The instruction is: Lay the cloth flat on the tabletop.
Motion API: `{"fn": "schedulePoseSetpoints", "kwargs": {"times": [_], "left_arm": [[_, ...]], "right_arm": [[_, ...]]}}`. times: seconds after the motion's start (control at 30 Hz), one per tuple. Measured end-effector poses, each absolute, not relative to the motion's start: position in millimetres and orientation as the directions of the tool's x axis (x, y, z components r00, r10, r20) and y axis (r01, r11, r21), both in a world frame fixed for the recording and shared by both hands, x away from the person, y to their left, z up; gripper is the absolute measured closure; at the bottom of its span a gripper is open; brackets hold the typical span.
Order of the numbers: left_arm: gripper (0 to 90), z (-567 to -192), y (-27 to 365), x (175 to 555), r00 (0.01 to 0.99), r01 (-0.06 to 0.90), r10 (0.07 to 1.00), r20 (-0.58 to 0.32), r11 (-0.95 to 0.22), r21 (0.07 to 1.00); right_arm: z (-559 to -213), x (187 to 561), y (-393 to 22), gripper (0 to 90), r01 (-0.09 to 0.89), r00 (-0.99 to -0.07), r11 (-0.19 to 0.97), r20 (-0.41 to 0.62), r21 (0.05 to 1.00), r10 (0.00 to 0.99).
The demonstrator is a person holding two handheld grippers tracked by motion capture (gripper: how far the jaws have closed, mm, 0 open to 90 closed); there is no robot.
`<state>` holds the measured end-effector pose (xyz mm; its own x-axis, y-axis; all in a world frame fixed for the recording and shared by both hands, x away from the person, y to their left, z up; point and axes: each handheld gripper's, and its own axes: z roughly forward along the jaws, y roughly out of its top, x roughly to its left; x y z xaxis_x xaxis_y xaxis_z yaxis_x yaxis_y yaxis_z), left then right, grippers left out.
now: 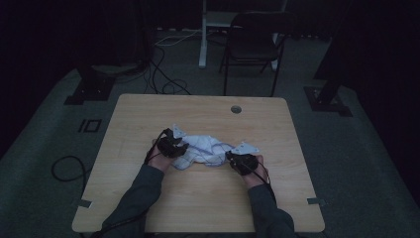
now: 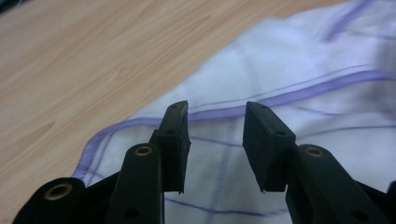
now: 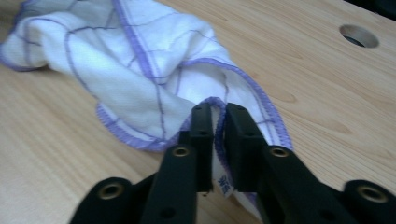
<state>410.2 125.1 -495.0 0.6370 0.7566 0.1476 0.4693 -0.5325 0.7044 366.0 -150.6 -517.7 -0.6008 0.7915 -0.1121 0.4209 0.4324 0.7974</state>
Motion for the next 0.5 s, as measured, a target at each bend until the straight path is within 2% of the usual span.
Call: {"fn": "schedulePoseSetpoints", "kwargs": {"times": [0.37, 0.5], "left_arm": [[56.8, -477.5, 95.8, 374.3, 0.781, 0.335, 0.606, 0.152, -0.612, 0.716], [56.5, -484.5, 84.6, 375.1, 0.798, 0.333, 0.579, 0.167, -0.656, 0.677]], "right_arm": [[-519.0, 374.1, -157.8, 86.2, 0.468, -0.544, 0.395, -0.095, 0.791, 0.834], [-518.1, 372.5, -159.6, 86.2, 0.466, -0.543, 0.392, -0.093, 0.793, 0.834]]}}
